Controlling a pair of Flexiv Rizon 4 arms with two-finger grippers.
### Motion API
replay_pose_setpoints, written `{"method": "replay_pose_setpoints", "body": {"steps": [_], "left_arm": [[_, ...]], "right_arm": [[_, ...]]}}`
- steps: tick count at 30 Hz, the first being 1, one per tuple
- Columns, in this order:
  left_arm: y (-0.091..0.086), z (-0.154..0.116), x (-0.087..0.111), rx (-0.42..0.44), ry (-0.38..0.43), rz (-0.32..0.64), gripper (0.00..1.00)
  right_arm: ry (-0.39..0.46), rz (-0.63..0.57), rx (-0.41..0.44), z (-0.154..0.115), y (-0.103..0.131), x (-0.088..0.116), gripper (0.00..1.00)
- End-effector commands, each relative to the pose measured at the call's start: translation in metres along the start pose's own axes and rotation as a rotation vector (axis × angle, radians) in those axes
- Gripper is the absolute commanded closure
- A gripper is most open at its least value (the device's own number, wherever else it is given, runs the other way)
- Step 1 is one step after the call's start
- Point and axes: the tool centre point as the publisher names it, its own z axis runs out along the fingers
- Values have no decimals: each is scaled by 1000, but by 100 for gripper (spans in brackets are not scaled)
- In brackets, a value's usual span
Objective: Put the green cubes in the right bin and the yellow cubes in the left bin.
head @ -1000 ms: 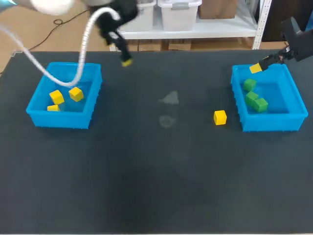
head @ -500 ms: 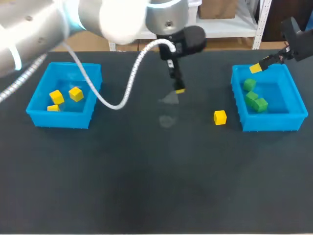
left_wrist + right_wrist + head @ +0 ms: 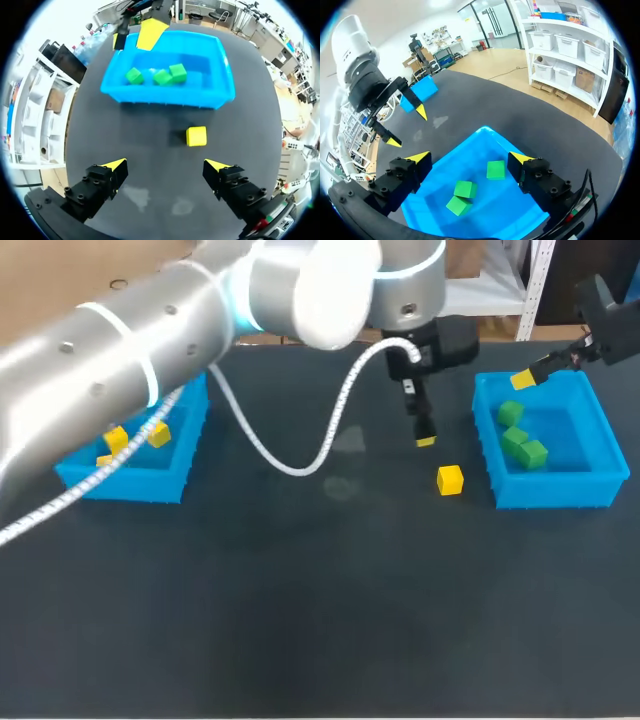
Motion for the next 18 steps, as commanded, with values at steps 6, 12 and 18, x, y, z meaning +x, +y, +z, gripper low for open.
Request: {"method": "replay_pose_setpoints", "body": {"steps": [6,12,18], "left_arm": [[-4,7,-11,76,9,-13,0],[-5,22,-5,92,35,-34,0],[-12,40,-5,115,66,-39,0]], "right_arm": [[-3,-1,1,0,1,1,0],[-3,-1,1,0,1,1,0],[-3,-1,1,0,1,1,0]]}}
